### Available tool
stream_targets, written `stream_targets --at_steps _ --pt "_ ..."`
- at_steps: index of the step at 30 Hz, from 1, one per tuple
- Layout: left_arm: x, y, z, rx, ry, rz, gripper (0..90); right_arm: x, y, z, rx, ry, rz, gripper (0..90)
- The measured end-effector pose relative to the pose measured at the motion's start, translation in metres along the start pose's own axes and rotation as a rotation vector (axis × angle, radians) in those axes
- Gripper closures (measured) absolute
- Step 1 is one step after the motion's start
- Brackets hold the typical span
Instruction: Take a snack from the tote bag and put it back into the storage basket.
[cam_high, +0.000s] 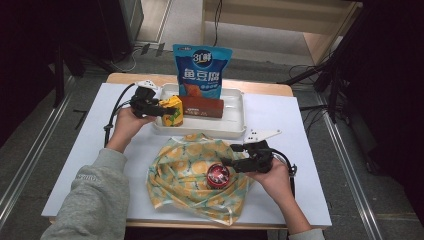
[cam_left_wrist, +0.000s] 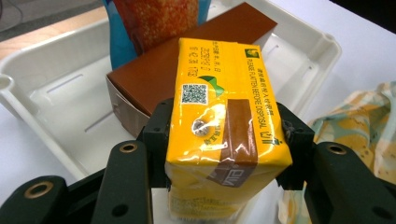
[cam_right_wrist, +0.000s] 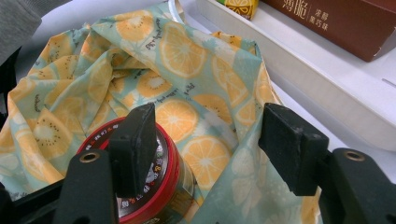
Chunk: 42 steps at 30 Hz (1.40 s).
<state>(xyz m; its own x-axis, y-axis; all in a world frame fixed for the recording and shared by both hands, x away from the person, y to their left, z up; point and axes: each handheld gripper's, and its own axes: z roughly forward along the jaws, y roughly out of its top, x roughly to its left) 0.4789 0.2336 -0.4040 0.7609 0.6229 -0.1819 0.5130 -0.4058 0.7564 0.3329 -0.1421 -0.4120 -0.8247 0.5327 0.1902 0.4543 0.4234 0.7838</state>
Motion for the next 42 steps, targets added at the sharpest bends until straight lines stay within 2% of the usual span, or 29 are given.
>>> stream_targets --at_steps 5,13,17,18,25,28,30,35,38,41,42 --pt "0.000 -0.002 -0.001 -0.001 -0.001 -0.014 49.7 0.000 0.000 0.000 0.001 0.001 0.000 37.3" --pt "-0.007 -0.005 -0.001 0.023 0.006 -0.002 43.7 0.000 0.000 0.001 0.003 0.007 -0.004 37.3" --pt "-0.006 -0.008 -0.006 0.005 -0.007 -0.032 41.9 -0.001 0.002 0.002 0.001 0.012 -0.004 37.2" --pt "-0.006 -0.008 -0.008 0.014 -0.010 -0.041 40.6 -0.001 0.002 0.003 0.004 0.014 -0.005 37.2" --pt "-0.009 -0.014 -0.015 0.011 0.013 -0.039 39.1 0.000 0.005 0.006 0.003 0.022 -0.014 37.2" --pt "-0.007 -0.017 -0.020 0.012 0.017 -0.056 39.4 0.000 0.006 0.008 0.006 0.029 -0.018 37.2" --pt "-0.006 -0.020 -0.024 0.019 0.016 -0.072 40.6 0.000 0.006 0.009 0.007 0.030 -0.024 37.2" --pt "-0.007 -0.024 -0.031 0.016 0.021 -0.078 44.8 0.000 0.008 0.010 0.004 0.033 -0.022 37.2" --pt "-0.010 -0.026 -0.036 0.016 0.014 -0.081 51.6 0.000 0.008 0.010 0.008 0.031 -0.025 37.2" --pt "-0.012 -0.026 -0.039 0.024 0.013 -0.081 62.7 0.000 0.009 0.011 0.010 0.032 -0.028 37.2" --pt "-0.014 -0.026 -0.039 0.024 0.016 -0.086 62.7 0.000 0.009 0.011 0.010 0.032 -0.028 37.2"
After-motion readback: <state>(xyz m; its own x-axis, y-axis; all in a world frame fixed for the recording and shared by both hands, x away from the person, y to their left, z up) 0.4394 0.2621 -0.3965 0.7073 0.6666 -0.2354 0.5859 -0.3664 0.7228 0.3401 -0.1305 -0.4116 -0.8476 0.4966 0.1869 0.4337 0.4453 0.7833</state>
